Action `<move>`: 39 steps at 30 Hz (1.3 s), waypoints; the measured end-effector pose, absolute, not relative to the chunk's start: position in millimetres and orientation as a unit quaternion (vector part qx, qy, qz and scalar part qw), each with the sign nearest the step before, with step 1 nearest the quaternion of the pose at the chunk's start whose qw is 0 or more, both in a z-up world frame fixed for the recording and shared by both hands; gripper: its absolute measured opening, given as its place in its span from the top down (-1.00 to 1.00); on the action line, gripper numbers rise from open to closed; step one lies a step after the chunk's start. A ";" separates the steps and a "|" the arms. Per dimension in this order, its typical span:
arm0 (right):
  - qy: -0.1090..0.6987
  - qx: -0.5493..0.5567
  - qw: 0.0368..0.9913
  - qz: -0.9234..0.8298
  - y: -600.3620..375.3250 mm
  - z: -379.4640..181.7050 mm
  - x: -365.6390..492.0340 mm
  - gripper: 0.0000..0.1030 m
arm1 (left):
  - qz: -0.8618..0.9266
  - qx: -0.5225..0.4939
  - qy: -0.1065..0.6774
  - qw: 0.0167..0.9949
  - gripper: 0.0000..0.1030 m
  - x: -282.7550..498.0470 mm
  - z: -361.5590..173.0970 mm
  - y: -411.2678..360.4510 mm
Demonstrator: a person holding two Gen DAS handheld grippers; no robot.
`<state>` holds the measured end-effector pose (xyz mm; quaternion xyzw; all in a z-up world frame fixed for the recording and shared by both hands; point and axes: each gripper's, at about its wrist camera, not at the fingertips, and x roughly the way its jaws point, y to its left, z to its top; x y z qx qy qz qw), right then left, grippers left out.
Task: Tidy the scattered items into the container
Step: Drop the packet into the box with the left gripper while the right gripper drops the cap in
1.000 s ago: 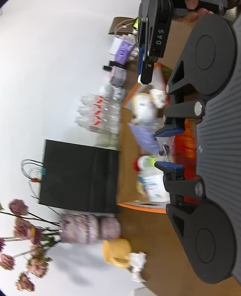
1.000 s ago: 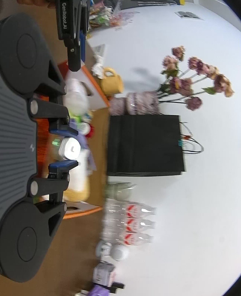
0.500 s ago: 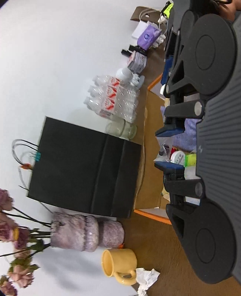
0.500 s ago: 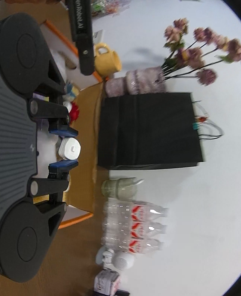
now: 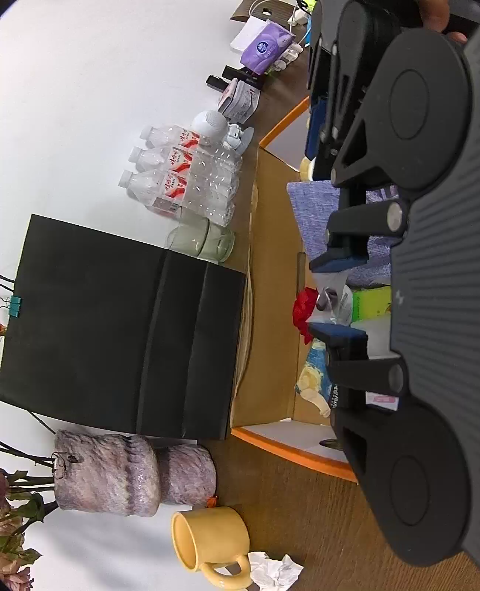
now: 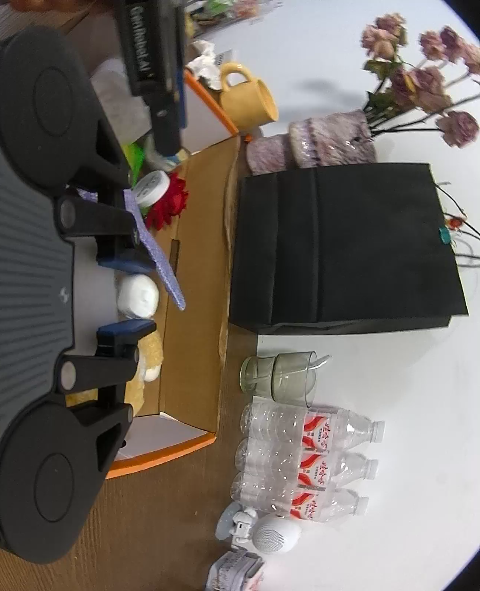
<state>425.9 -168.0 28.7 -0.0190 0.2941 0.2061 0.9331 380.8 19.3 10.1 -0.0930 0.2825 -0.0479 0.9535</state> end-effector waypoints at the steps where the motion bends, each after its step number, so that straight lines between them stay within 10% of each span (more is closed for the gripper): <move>1: 0.295 -0.014 0.932 0.209 -169.4 29.4 426.2 0.47 | -0.044 -0.091 0.283 0.954 0.34 380.8 9.8 18.6; 11: 0.277 -0.030 0.942 0.188 -172.2 39.6 419.0 -0.76 | -0.037 -0.085 0.271 0.958 -1.00 375.4 17.2 18.8; 39: 0.228 -0.038 0.955 0.187 -190.6 76.5 359.9 -0.96 | -0.014 -0.063 0.226 0.972 -1.00 321.0 54.4 16.1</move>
